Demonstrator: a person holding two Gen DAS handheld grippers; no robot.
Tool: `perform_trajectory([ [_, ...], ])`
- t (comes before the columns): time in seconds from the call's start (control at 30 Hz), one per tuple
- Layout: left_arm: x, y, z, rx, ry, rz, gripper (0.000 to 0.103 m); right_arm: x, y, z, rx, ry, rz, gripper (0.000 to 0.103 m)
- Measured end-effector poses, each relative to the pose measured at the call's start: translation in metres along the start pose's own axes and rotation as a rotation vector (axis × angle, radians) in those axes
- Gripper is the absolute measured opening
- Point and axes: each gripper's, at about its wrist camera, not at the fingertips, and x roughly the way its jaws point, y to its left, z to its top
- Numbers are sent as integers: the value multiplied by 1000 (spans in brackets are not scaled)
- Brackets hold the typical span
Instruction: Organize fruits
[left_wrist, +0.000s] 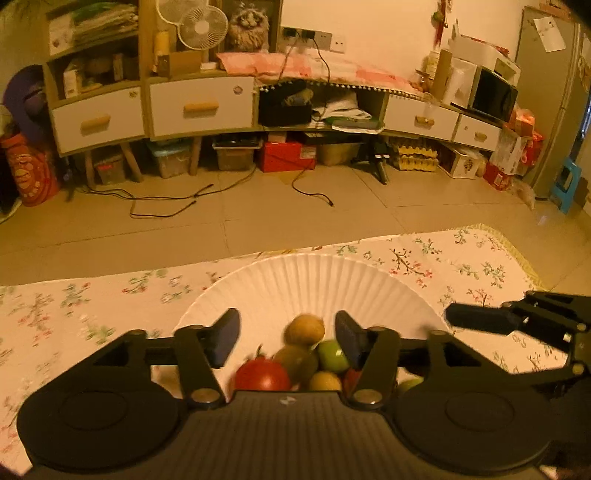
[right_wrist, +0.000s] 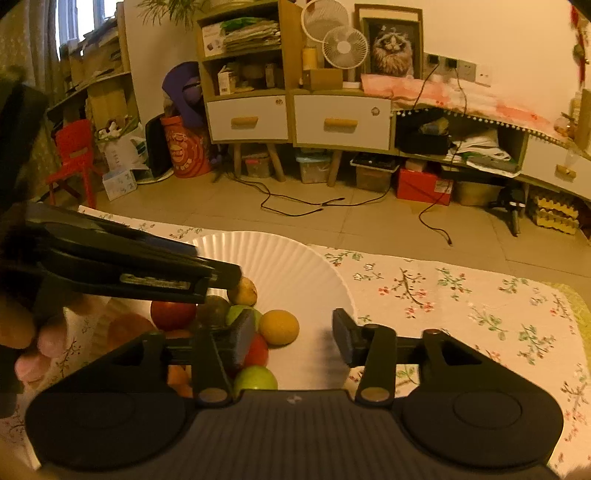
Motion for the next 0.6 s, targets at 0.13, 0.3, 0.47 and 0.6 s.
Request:
perform_trajectory([
  [0.13, -18, 2, -11, 1, -1, 37, 68, -13, 0, -6, -1, 0, -12, 56],
  [0.3, -42, 7, -28, -23, -5, 77, 84, -28, 1, -12, 14, 1, -40, 65],
  [0.47, -62, 9, -45, -60, 6, 81, 91, -45, 6, -19, 29, 7, -70, 73],
  [0.6, -77, 6, -60, -55, 17, 98, 94, -55, 11, -22, 30, 10, -91, 78],
])
